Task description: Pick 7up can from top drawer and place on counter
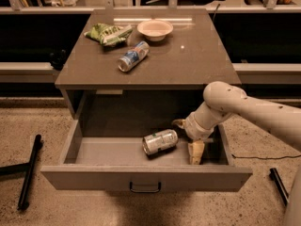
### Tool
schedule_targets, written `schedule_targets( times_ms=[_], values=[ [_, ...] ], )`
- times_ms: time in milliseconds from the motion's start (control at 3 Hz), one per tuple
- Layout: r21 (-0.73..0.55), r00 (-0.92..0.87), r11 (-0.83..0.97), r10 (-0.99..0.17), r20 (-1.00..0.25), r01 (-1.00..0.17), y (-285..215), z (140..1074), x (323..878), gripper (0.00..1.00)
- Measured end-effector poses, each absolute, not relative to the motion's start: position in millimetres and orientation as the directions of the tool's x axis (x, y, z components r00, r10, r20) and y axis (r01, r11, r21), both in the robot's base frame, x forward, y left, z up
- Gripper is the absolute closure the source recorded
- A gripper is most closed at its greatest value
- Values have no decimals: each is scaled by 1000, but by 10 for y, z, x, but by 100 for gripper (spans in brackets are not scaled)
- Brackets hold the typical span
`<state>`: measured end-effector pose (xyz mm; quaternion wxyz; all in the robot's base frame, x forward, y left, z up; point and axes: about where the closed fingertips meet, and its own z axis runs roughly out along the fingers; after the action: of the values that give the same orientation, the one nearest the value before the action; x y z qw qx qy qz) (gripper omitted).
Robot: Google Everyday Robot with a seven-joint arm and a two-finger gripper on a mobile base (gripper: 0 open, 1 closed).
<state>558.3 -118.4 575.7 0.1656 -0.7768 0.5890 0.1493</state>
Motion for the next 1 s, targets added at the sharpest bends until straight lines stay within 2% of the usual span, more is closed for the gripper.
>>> schedule_targets(
  times_ms=[1000],
  values=[
    [-137, 374, -349, -835, -404, -927, -825, 5997, 5567, 0]
  ],
)
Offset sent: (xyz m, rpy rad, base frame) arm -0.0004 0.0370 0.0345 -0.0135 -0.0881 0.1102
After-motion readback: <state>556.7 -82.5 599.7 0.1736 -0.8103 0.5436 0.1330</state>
